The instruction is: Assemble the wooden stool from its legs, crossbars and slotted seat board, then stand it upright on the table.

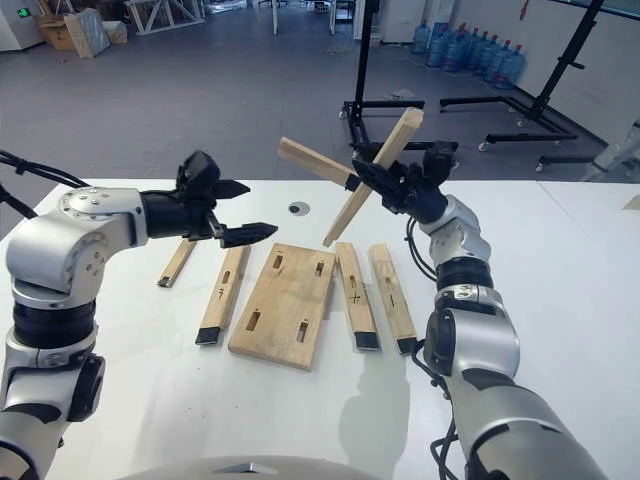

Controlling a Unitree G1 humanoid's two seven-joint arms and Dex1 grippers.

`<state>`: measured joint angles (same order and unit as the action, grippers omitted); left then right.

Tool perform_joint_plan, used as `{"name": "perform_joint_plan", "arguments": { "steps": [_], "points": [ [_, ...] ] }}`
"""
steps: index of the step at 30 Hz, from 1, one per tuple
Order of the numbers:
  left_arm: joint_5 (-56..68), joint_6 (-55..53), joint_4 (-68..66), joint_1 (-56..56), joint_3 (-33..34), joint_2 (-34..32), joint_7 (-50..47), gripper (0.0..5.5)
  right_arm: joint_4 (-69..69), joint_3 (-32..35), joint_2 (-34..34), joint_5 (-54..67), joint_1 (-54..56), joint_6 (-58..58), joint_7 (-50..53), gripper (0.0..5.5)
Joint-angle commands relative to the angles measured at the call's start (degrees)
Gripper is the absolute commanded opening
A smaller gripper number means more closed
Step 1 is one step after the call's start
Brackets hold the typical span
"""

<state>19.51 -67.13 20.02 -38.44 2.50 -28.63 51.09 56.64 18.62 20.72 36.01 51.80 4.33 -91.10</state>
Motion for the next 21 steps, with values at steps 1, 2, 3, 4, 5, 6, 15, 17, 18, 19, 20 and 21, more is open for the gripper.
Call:
{"name": "perform_joint_plan", "arguments": {
  "steps": [1, 2, 3, 4, 5, 6, 15, 17, 18, 19, 20, 21],
  "points": [
    [1.7, 2.2, -6.2, 5.1, 1.5, -1.0, -1.0, 5.4, 3.1, 2.1, -1.0, 1.2, -2.3, -2.5, -1.3, 2.11],
    [1.7, 3.2, -7.8, 6.2, 1.3, -1.5, -1.3, 5.4, 3.9, 2.4, -0.9, 0.9, -2.6, -3.7, -1.4, 2.11],
    [1.6, 4.2, -9.2, 6.8, 0.9, -2.1, -1.4, 5.4, 4.2, 2.4, -0.6, 0.6, -3.0, -4.8, -1.4, 2.11],
    [1.9, 5.1, -10.0, 7.4, 0.8, -2.5, -1.1, 5.4, 4.8, 2.2, -0.4, -0.4, -3.4, -7.2, -1.4, 2.11],
    [2.3, 5.7, -10.6, 7.5, 0.7, -2.8, -0.9, 5.4, 5.1, 2.1, -0.3, -1.1, -3.6, -9.1, -1.3, 2.11],
    [2.5, 6.3, -11.2, 7.6, 0.5, -3.1, -1.1, 5.4, 5.5, 1.8, -0.3, -1.9, -3.7, -10.8, -1.3, 2.11],
    [3.2, 9.0, -11.9, 9.8, -1.8, -3.1, -3.5, 5.4, 7.4, 1.5, -5.5, -4.7, -2.6, -19.9, -1.2, 2.11],
    [3.5, 9.2, -11.7, 10.0, -2.2, -3.0, -3.9, 5.4, 7.5, 1.3, -6.6, -5.3, -2.6, -20.9, -1.2, 2.11],
    [3.5, 9.4, -11.7, 10.0, -2.4, -3.1, -4.0, 5.4, 7.6, 1.1, -6.8, -5.5, -2.8, -21.3, -1.2, 2.11],
    [3.7, 9.5, -11.7, 10.1, -2.6, -3.2, -4.2, 5.4, 7.6, 0.8, -6.8, -6.0, -3.1, -21.6, -1.2, 2.11],
    [3.9, 9.6, -11.6, 10.1, -2.7, -3.3, -4.3, 5.4, 7.7, 0.5, -6.7, -6.3, -3.3, -21.8, -1.2, 2.11],
    [4.0, 9.6, -11.5, 10.2, -2.9, -3.3, -4.4, 5.4, 7.7, 0.3, -6.5, -6.5, -3.4, -21.7, -1.2, 2.11]
  ]
}}
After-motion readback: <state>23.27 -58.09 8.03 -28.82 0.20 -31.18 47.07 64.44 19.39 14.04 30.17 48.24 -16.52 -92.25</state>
